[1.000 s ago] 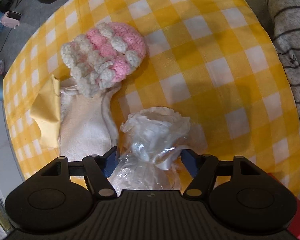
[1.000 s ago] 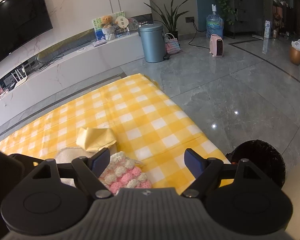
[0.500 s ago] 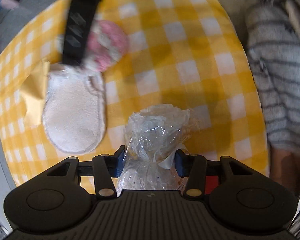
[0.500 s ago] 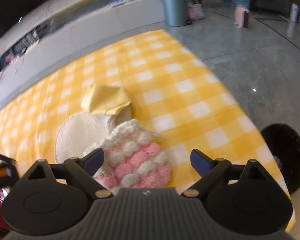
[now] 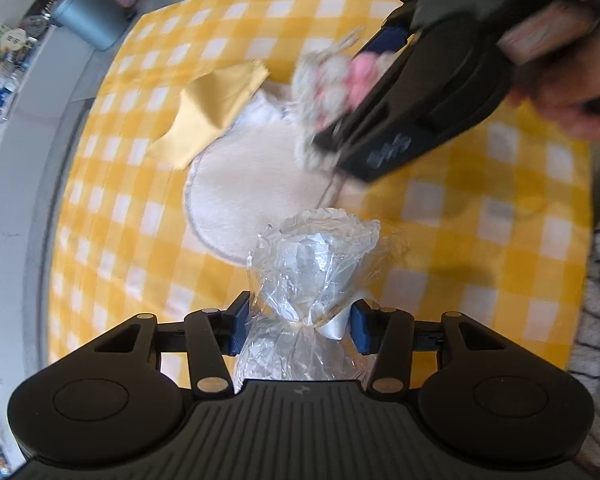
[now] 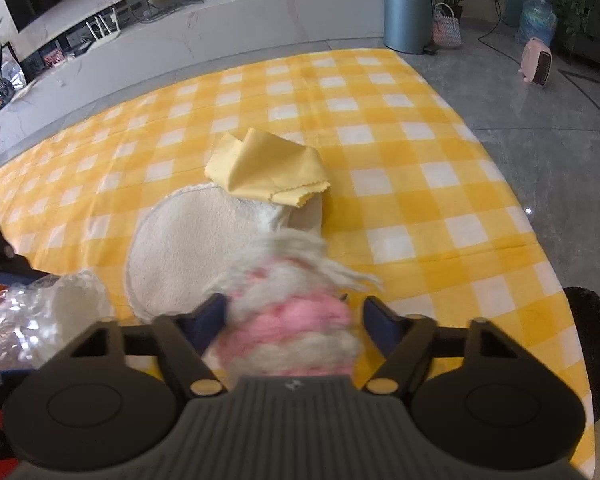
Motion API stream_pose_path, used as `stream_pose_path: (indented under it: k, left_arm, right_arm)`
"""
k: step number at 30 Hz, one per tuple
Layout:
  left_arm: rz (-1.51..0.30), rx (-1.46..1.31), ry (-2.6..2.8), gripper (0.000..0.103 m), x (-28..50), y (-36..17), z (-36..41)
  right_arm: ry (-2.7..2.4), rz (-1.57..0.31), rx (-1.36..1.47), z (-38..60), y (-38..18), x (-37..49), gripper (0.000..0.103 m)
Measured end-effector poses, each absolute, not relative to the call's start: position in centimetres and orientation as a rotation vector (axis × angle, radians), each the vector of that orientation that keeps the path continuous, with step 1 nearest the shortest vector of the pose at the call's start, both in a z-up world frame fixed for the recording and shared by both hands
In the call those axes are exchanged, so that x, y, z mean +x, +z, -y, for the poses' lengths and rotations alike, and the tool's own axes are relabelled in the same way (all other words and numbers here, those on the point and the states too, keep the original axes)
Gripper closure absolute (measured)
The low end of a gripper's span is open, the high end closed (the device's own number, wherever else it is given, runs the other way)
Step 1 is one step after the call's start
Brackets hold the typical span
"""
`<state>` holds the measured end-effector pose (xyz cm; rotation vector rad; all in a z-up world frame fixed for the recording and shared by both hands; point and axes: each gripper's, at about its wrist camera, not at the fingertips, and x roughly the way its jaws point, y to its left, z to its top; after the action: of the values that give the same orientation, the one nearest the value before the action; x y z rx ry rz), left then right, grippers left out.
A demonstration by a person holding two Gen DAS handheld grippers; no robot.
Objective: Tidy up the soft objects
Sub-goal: 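Lift the clear plastic bag with the left gripper while the right grasps the pink-white crocheted toy, then carry the plastic bag toward the white box with the left gripper while the right lifts the crocheted toy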
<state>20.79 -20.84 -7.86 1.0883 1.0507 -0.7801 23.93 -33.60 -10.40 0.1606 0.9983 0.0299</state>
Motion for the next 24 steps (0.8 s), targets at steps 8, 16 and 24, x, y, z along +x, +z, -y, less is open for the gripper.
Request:
stream_pose_path:
  k: [8, 16, 24]
  left_arm:
    - [-1.038, 1.018, -0.655, 0.048, 22.4, -7.2, 20.3]
    - [-0.969, 0.937, -0.543, 0.048, 22.3, -3.8, 19.4]
    - [-0.864, 0.693, -0.502, 0.05, 20.8, 2.4, 16.2]
  right_arm:
    - [-0.002, -0.945, 0.173, 34.2, -8.1, 22.6, 0.068]
    - [0.019, -0.868, 0.226, 34.6, -5.8, 21.1, 0.069]
    - [0.049, -0.772, 0.237, 33.4, -2.8, 19.2, 0.069]
